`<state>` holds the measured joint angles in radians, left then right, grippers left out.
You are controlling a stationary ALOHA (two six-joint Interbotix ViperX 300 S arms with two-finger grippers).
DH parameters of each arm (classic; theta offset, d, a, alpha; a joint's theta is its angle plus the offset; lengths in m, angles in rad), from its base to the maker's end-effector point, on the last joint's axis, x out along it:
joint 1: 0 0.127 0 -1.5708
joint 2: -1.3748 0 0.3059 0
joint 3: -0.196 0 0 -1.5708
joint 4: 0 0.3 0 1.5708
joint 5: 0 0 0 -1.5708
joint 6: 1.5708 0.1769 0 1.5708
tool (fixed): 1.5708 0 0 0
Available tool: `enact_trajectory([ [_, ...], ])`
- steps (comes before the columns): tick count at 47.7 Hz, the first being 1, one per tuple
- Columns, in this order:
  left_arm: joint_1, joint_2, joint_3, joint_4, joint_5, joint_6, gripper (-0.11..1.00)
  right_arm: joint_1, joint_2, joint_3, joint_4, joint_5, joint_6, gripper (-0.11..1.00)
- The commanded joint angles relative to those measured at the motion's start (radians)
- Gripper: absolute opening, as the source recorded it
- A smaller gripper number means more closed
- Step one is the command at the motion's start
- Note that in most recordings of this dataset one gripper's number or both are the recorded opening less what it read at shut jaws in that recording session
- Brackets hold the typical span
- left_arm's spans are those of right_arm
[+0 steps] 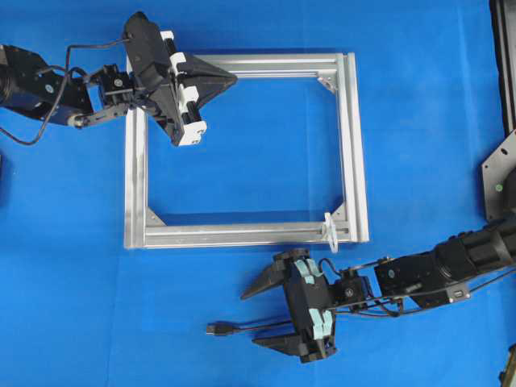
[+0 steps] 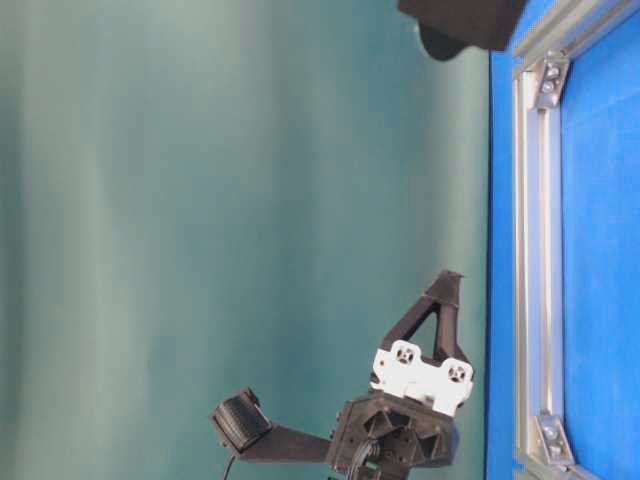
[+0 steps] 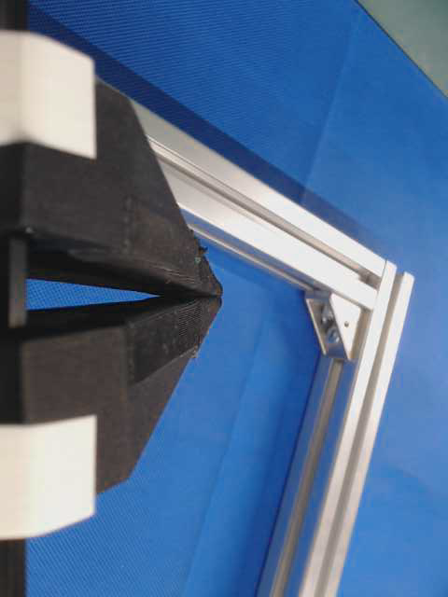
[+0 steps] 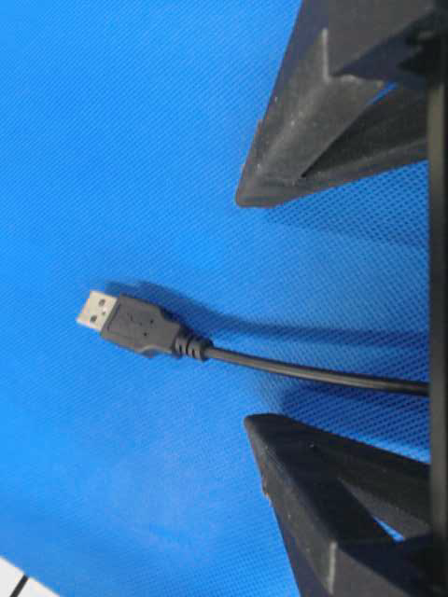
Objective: Insert the wire through the string loop located on the right side.
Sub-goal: 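Open the right gripper and lower it over the black USB cable near its plug, then close the right gripper on the cable just behind the USB plug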
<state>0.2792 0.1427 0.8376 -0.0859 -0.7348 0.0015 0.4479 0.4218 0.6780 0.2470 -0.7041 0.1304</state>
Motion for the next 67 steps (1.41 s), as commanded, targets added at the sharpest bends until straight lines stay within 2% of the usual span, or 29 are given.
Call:
enact_trajectory([
  [1,0.002,-0.031,-0.006,0.003,-0.005,0.000,0.00,0.003,-0.017,-0.009,0.006,-0.009,0.000,0.87],
  [5,0.002,-0.031,-0.006,0.003,-0.005,0.000,0.00,0.006,-0.017,-0.009,0.006,-0.009,-0.002,0.82],
  [9,0.000,-0.031,-0.006,0.003,-0.005,0.000,0.00,0.009,-0.017,-0.009,0.006,-0.005,-0.003,0.72],
  [13,0.002,-0.031,-0.006,0.003,-0.005,0.000,0.00,0.012,-0.017,-0.009,0.006,-0.005,-0.008,0.55],
  [17,0.002,-0.031,-0.006,0.003,-0.005,0.000,0.00,0.025,-0.017,-0.008,0.005,-0.003,-0.023,0.32],
  [19,0.002,-0.031,-0.006,0.003,-0.005,0.000,0.00,0.028,-0.018,-0.009,0.003,-0.005,-0.028,0.30],
  [24,0.002,-0.031,-0.006,0.003,-0.005,0.000,0.00,0.029,-0.020,-0.009,0.006,-0.003,-0.032,0.34],
  [28,0.002,-0.031,-0.006,0.003,-0.005,0.000,0.00,0.029,-0.020,-0.009,0.006,-0.003,-0.034,0.31],
  [31,0.000,-0.031,-0.006,0.003,-0.005,0.000,0.00,0.031,-0.021,-0.008,0.006,0.000,-0.034,0.25],
  [36,0.002,-0.031,-0.006,0.003,-0.005,0.000,0.00,0.031,-0.025,-0.011,0.006,0.015,-0.034,0.06],
  [40,0.002,-0.031,-0.006,0.003,-0.005,-0.002,0.00,0.029,-0.026,-0.011,0.006,0.023,-0.034,-0.03],
  [56,0.002,-0.031,-0.006,0.003,-0.005,-0.003,0.00,0.031,-0.038,-0.011,0.006,0.031,-0.035,-0.03],
  [67,0.002,-0.031,-0.008,0.003,-0.005,-0.002,0.00,0.037,-0.094,-0.005,0.006,0.051,-0.041,-0.03],
])
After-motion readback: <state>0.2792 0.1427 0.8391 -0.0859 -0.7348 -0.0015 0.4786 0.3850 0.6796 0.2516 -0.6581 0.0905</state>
